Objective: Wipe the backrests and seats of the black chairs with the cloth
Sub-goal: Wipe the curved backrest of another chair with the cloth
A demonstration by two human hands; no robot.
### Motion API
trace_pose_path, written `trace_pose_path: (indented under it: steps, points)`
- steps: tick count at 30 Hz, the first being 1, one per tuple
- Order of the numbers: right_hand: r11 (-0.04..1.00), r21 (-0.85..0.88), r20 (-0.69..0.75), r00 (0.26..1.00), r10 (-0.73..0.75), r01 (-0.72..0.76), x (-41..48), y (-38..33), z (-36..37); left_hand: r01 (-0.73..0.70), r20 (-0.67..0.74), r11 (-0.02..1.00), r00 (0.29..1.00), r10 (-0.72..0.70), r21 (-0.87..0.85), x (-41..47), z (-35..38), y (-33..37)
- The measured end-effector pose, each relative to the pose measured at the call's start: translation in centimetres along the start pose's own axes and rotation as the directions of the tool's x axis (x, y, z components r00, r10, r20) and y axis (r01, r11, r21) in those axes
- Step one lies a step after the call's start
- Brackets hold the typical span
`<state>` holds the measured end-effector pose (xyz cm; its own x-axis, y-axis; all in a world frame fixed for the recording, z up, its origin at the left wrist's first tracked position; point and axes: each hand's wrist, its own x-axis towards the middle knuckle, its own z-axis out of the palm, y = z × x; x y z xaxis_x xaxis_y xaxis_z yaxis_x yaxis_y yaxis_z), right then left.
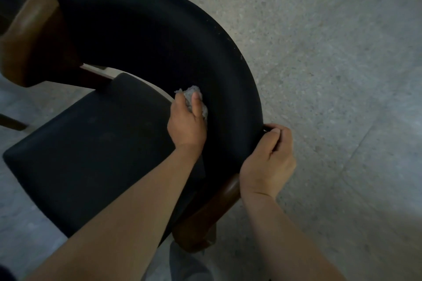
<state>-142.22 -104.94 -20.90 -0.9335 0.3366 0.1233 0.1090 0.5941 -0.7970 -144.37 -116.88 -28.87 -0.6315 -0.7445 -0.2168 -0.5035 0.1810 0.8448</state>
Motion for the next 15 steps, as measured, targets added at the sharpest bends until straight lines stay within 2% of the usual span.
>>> trace_pose_path:
  steps: [6, 8, 10, 12, 15]
  points:
    - [1.000, -0.007, 0.012, 1.000, 0.011, -0.011, 0.0, 0.1, 0.0, 0.165, 0.087, 0.981, 0.981, -0.175, 0.106, 0.2, -0.7, -2.5]
    - [1.000, -0.008, 0.019, 1.000, 0.010, -0.010, 0.0, 0.0, 0.0, 0.157, 0.068, 0.979, 0.984, -0.167, 0.129, -0.1, -2.0, -3.2]
    - [1.000, -0.001, 0.017, 1.000, 0.008, -0.008, 0.0, 0.0, 0.0, 0.055, 0.032, 0.998, 0.998, -0.056, 0.024, -0.5, -3.5, -2.2]
    - [1.000, -0.004, 0.010, 1.000, 0.007, -0.007, 0.0, -0.1, 0.0, -0.132, 0.030, 0.987, 0.990, 0.136, -0.090, -1.0, -4.7, 1.0]
    - [1.000, -0.010, 0.005, 1.000, -0.014, 0.015, 0.0, -0.2, 0.0, -0.390, 0.090, 0.915, 0.913, 0.399, -0.099, -1.5, -4.8, 6.4]
